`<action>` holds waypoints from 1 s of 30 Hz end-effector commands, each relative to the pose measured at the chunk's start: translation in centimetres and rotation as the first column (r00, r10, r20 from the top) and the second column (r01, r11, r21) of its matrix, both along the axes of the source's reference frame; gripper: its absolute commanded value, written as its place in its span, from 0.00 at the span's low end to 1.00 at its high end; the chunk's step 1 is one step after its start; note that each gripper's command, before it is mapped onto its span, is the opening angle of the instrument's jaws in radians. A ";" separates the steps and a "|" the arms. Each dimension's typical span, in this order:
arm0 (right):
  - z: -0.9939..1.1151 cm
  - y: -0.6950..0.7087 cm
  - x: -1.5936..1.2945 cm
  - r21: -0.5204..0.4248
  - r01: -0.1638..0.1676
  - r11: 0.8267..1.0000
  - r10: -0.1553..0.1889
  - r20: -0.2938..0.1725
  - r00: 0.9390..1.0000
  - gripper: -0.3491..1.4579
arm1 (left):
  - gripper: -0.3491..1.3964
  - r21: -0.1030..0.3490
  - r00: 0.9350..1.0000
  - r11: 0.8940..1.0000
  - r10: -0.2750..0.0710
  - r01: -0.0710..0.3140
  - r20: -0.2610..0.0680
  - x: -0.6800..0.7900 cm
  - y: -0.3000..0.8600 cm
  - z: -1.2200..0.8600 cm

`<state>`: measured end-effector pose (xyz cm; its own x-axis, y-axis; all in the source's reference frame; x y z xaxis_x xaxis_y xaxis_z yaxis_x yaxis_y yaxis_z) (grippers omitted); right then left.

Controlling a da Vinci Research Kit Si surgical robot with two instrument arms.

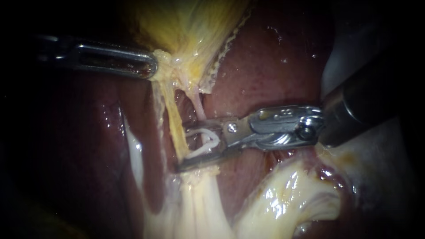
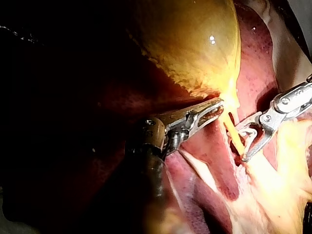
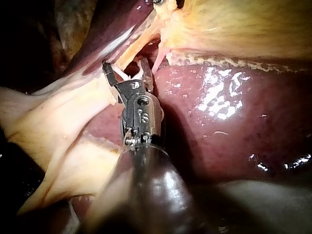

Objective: Clipping first clip left tube

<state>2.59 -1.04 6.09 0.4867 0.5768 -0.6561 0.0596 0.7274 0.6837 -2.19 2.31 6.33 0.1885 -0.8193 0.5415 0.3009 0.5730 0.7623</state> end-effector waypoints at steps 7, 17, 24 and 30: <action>-0.18 -0.08 0.11 0.143 0.031 0.989 -0.007 -0.165 0.986 0.47 | 0.00 0.001 1.000 1.000 0.001 -0.001 0.001 -0.01 0.00 0.00; -0.49 -0.30 0.28 0.181 0.091 0.979 -0.049 -0.227 0.973 0.45 | 0.00 0.000 1.000 1.000 0.001 -0.001 0.001 -0.01 -0.01 0.01; -0.43 -0.27 0.23 0.164 0.038 0.986 -0.003 -0.210 0.978 0.39 | 0.00 0.000 1.000 1.000 0.001 -0.001 0.001 -0.01 -0.01 0.01; -0.32 -0.31 0.12 0.131 0.013 0.991 0.007 -0.152 0.988 0.24 | 0.00 0.000 1.000 1.000 0.003 -0.003 0.002 -0.01 -0.02 0.03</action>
<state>2.70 -1.36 5.79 0.3979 0.6561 -0.6412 0.1579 0.6395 0.7524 -2.20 2.30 6.36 0.1900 -0.8188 0.5418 0.2981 0.5739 0.7627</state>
